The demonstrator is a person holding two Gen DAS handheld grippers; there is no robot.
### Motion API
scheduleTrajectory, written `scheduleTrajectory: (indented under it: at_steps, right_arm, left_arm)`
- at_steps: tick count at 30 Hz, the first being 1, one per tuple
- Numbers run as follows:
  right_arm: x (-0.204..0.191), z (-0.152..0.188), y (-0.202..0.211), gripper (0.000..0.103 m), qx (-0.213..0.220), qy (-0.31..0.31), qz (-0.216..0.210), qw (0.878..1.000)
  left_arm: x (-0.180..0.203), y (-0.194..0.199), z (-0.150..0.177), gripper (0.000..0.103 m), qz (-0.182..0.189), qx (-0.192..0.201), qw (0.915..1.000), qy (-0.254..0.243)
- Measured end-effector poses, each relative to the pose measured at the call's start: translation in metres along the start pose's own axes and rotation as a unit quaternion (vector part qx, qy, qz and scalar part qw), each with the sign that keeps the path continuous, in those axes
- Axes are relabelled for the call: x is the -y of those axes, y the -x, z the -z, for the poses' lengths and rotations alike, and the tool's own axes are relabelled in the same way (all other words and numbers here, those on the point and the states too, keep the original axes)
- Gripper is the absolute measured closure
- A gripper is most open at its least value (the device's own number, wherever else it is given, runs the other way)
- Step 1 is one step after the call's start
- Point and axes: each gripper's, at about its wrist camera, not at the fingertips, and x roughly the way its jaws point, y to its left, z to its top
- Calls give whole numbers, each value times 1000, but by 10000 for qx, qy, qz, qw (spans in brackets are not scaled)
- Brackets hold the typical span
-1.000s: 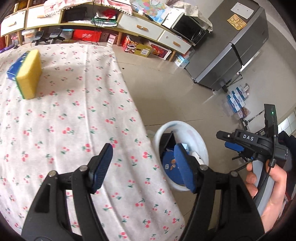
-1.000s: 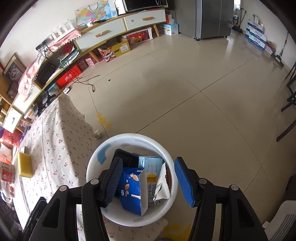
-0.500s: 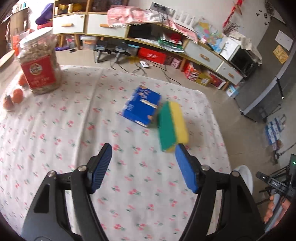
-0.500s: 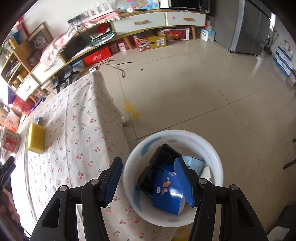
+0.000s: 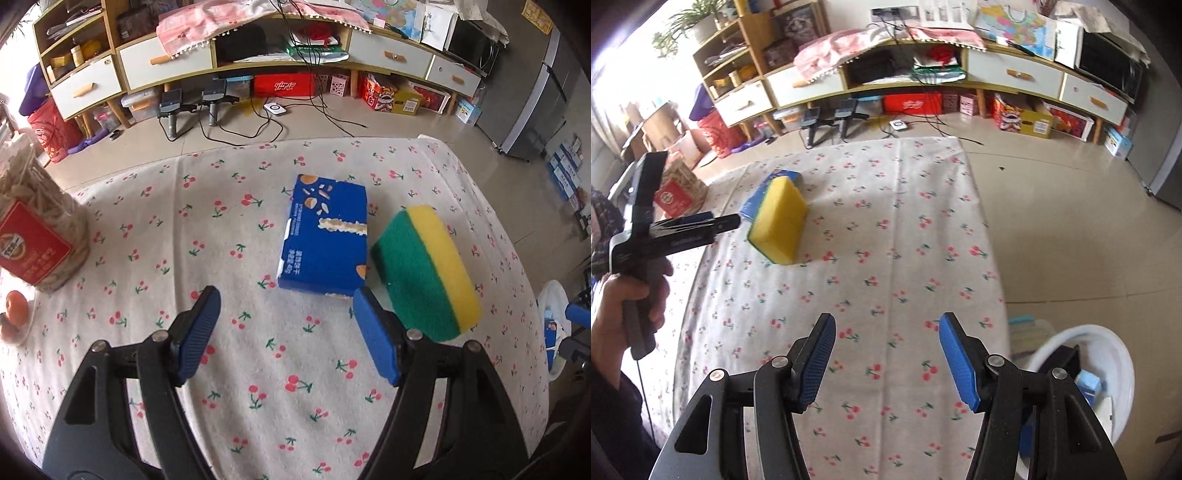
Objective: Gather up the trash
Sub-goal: 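Grasp the blue biscuit box with the left tool while the right tool grasps the sponge, then carry the biscuit box and sponge to the basin and release both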
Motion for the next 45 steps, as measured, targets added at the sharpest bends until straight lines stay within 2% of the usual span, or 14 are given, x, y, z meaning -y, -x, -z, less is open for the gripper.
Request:
scheduleTrajectory:
  at_steps: [4,13,14,15,20,22,25,32,34,37,38,40,42,45]
  right_arm:
    - [-29,-8,-15,43,77,283,-78,9995]
    - [-65,-29,-40,43,292,404,-489,9976]
    - [-68,-31,-43,43,297,427,-482,9975]
    - [-70,-32,-46,43,290,434,-487,9974]
    - [-74,-33,-58,43,218,493,-465,9975]
    - [-75,-34,-62,43,221,478,-506,9973]
    - [-82,-38,-65,43,264,507,-659,9962]
    - [-107,-50,-72,43,429,562,-717,9949]
    - [-111,-51,-79,43,393,599,-644,9953]
    - [-116,-52,-91,43,368,656,-531,9957]
    - [-117,-53,-92,51,378,681,-533,9955]
    - [-119,-54,-96,73,319,756,-371,9959]
    - [-118,-54,-90,77,345,781,-601,9945]
    - [-116,-53,-76,79,405,763,-584,9945]
  left_arm:
    - [3,-7,-5,28,368,53,9993,-79]
    - [15,-24,-6,29,365,-36,9983,-450]
    - [14,-25,-5,37,435,-37,9982,-417]
    - [12,-25,-5,43,522,-30,9980,-357]
    - [4,-20,-1,43,570,36,9983,-60]
    - [-3,-16,1,43,594,42,9980,203]
    - [-11,0,5,43,623,288,9965,468]
    - [-51,23,25,43,635,616,9844,1522]
    - [-53,25,28,43,673,648,9822,1632]
    - [-42,30,29,43,593,660,9842,1535]
    - [-39,31,29,43,625,674,9840,1526]
    - [-36,34,29,43,702,672,9830,1558]
    - [-34,37,28,43,700,680,9829,1563]
    - [-29,42,32,43,797,703,9812,1613]
